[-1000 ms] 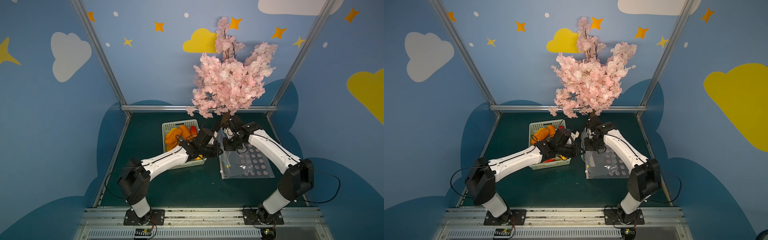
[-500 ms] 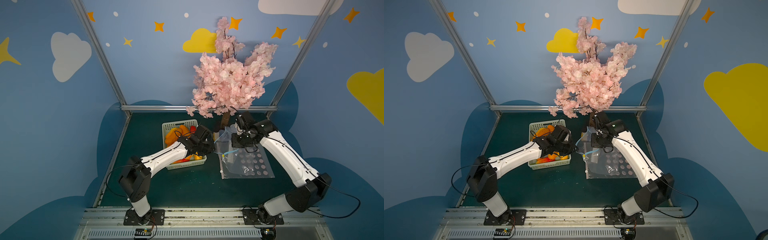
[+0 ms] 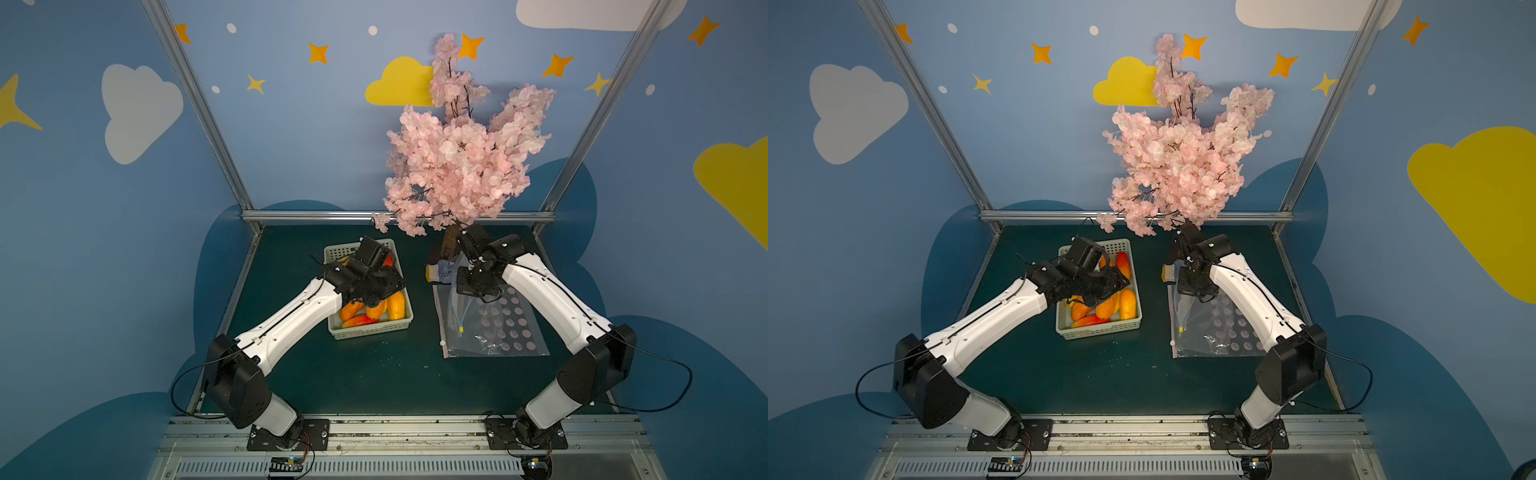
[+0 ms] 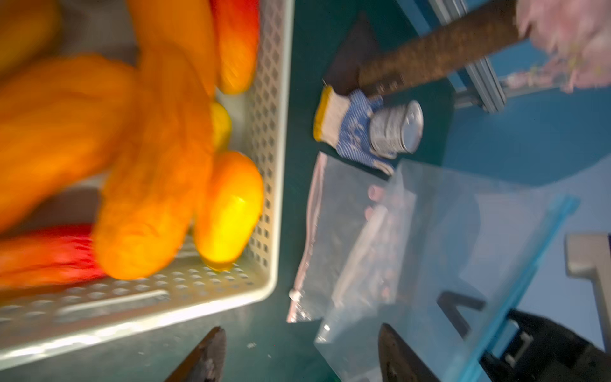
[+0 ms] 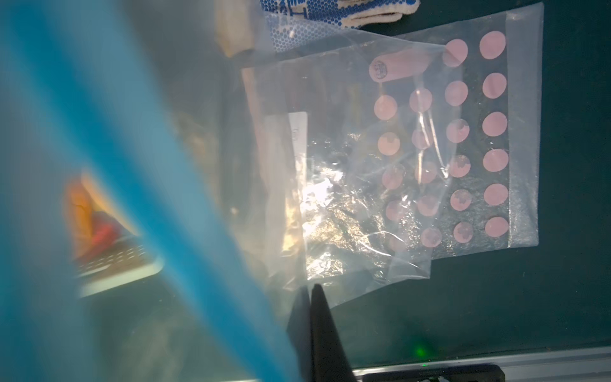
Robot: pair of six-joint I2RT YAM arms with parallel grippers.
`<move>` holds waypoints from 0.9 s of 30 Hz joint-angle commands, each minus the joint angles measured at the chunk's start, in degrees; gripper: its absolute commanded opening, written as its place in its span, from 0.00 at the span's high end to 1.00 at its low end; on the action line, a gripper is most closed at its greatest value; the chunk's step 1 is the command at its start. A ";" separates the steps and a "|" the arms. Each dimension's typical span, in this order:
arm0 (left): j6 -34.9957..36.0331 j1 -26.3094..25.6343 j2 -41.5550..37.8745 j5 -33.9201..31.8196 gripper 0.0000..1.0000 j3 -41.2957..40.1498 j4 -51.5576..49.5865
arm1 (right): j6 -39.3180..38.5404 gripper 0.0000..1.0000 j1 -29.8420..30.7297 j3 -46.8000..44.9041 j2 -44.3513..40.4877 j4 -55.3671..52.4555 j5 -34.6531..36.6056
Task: Place the mango in a zip-top bag and seal the zipper
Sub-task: Pick up the mango from the basket.
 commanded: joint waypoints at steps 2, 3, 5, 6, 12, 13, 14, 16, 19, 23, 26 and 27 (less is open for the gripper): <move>10.12 2.74 6.03 -4.41 0.21 0.76 -9.41 | 1.27 1.00 0.49 1.25 0.85 0.13 0.19; 12.41 2.75 7.66 -4.92 0.19 1.15 -8.63 | 1.28 1.00 0.47 1.25 1.06 0.21 0.17; 15.05 2.75 11.13 -5.17 0.13 2.58 -8.11 | 1.19 1.00 0.47 1.25 1.38 0.45 -0.10; 16.47 2.75 12.92 -5.43 0.11 3.77 -8.51 | 1.19 1.00 0.56 1.29 1.53 0.56 -0.24; 20.35 2.83 21.49 -10.50 0.05 7.30 -9.77 | 0.93 1.00 0.57 1.78 2.11 0.91 -1.55; 21.03 2.84 22.19 -10.91 0.05 7.30 -8.74 | 0.92 1.00 0.57 1.78 2.09 0.99 -1.82; 21.80 2.84 22.58 -10.88 0.06 7.11 -7.40 | 0.84 1.00 0.57 1.69 2.08 1.00 -2.12; 23.05 2.84 23.37 -9.83 0.14 6.46 -4.36 | 0.75 1.00 0.57 1.52 2.15 1.09 -2.88; 23.33 2.71 22.97 -10.08 0.38 5.87 -3.30 | 0.32 1.00 0.48 1.52 2.09 1.15 -3.88; 22.80 1.91 16.36 -12.43 0.63 3.08 -0.29 | -1.40 1.00 0.12 1.39 1.37 2.29 -6.04; 22.06 1.46 10.90 -11.72 0.67 1.78 1.90 | -2.36 1.00 -0.62 1.42 0.91 2.74 -7.85; 21.21 1.43 8.89 -10.56 0.67 1.18 2.97 | -2.59 1.00 -1.02 1.58 1.03 2.84 -8.66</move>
